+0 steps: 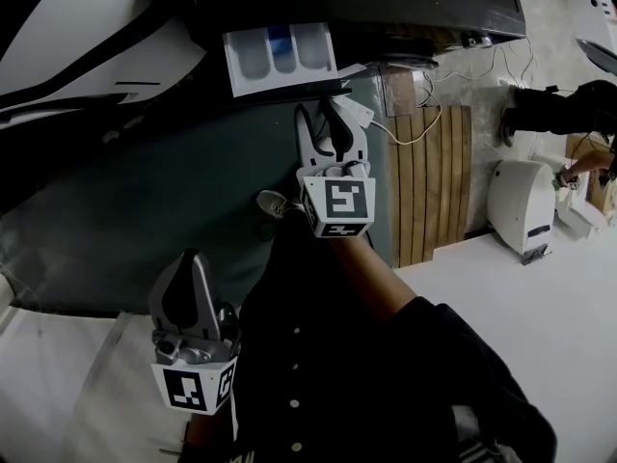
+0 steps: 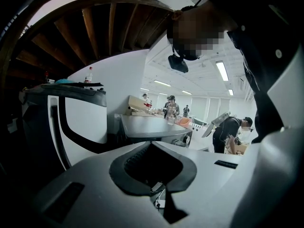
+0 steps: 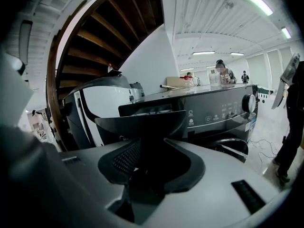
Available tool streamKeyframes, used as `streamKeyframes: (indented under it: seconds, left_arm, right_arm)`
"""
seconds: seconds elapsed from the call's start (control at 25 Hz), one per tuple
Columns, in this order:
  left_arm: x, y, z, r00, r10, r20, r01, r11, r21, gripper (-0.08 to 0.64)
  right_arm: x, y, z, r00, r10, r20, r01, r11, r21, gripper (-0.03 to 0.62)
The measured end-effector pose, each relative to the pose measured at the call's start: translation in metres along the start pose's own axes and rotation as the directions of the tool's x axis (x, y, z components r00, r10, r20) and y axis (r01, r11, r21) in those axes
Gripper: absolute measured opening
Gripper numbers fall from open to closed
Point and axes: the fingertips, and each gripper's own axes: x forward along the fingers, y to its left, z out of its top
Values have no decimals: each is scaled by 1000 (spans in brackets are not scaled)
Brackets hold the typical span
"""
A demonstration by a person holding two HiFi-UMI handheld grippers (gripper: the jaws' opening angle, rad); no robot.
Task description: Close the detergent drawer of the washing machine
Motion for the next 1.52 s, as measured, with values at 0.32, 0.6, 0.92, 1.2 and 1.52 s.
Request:
streamKeyframes:
  seconds: [0.32, 0.6, 0.92, 1.2, 1.52]
  left_arm:
    - [5, 4, 2, 1000, 19, 1, -19, 1000, -9, 14]
    - [10, 7, 2, 999, 34, -5, -34, 999, -14, 14]
    - [18, 9, 7, 999, 52, 0, -52, 998, -17, 14]
    - [24, 10, 8, 997, 75, -8, -75, 997, -35, 14]
    - [34, 11, 12, 997, 78, -10, -79, 996, -40, 14]
  right_arm:
    - [16, -2, 9, 1000, 4, 9, -4, 1000, -23, 155]
    - [31, -7, 15, 1000, 10, 13, -9, 999, -45, 153]
    - [44, -10, 21, 999, 24, 26, -22, 997, -69, 153]
    - [61, -11, 32, 999, 30, 28, -29, 998, -53, 153]
    - [80, -17, 41, 999, 32, 32, -29, 997, -72, 153]
